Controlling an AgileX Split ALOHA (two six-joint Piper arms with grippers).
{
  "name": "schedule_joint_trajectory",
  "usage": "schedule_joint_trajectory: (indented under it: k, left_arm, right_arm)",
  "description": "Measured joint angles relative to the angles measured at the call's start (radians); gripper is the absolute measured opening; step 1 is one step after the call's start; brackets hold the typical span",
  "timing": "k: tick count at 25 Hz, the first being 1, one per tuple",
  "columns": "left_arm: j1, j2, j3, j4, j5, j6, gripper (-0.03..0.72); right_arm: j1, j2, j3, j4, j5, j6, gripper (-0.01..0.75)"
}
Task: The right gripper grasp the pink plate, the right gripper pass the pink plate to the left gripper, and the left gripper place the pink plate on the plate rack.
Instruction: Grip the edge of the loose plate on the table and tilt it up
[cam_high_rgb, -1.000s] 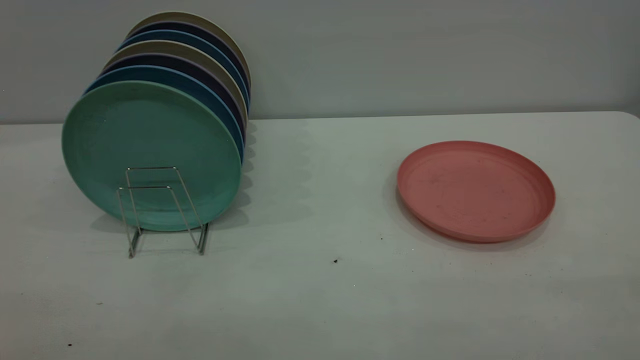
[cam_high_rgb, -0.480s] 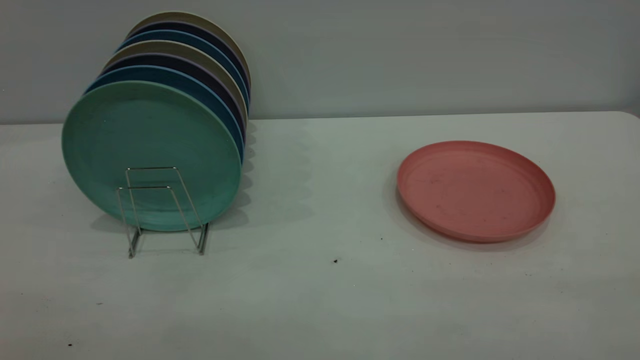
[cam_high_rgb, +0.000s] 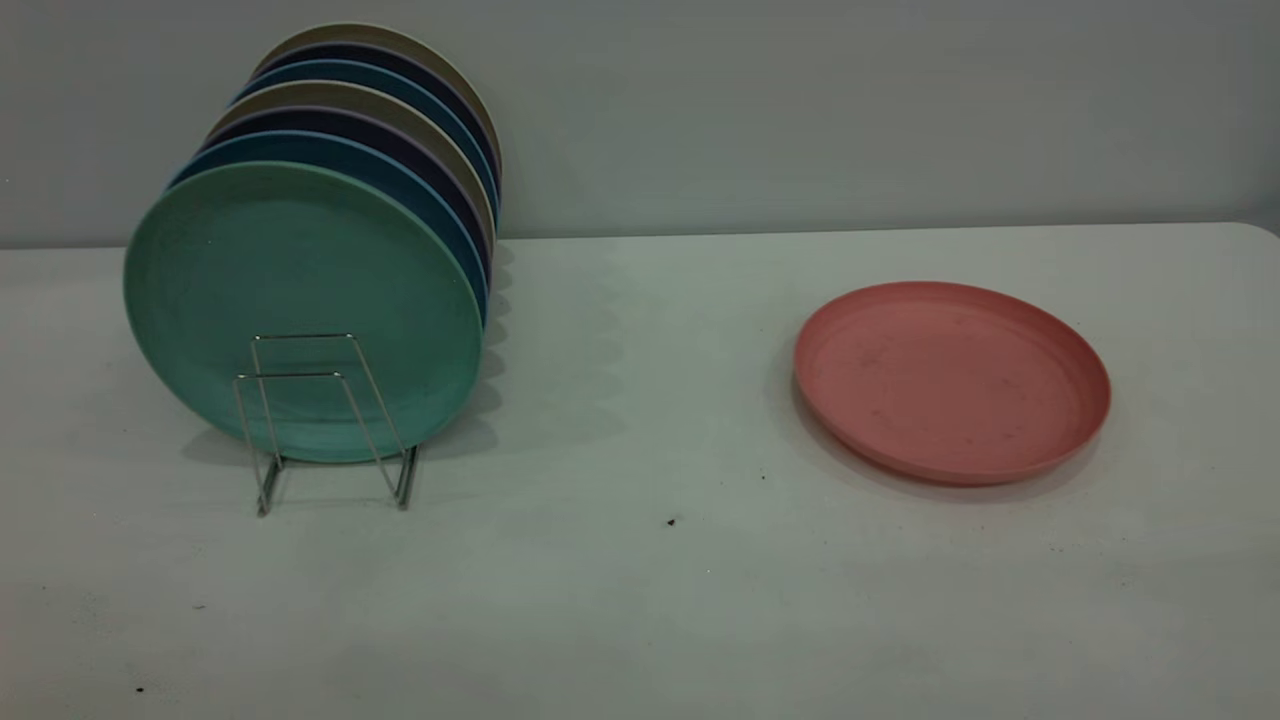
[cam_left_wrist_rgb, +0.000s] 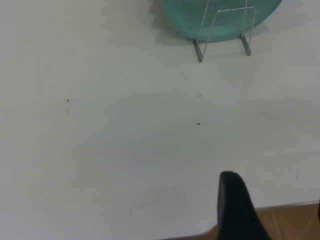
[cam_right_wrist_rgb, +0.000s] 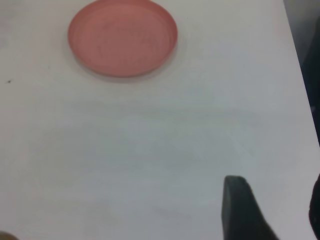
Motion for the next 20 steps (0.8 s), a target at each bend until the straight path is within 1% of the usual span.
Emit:
schedule_joint_trajectory:
  k: [15,18,20]
  left_arm:
    - [0.0,0.0,0.0,0.0,0.0,-0.002,0.425]
    - [0.0,0.011,-0.004,0.032,-0.012,-0.012,0.425]
    - [0.0,0.057,-0.021,0.08,-0.029,-0.028,0.426]
  right_arm:
    - [0.0,0.0,0.0,0.001,-0.001,0.002,0.349]
    - [0.0,0.04,-0.017,0.023,-0.009,0.006,0.375]
    - [0.0,0.105,-0.037,0.032,-0.041,0.006,0.407]
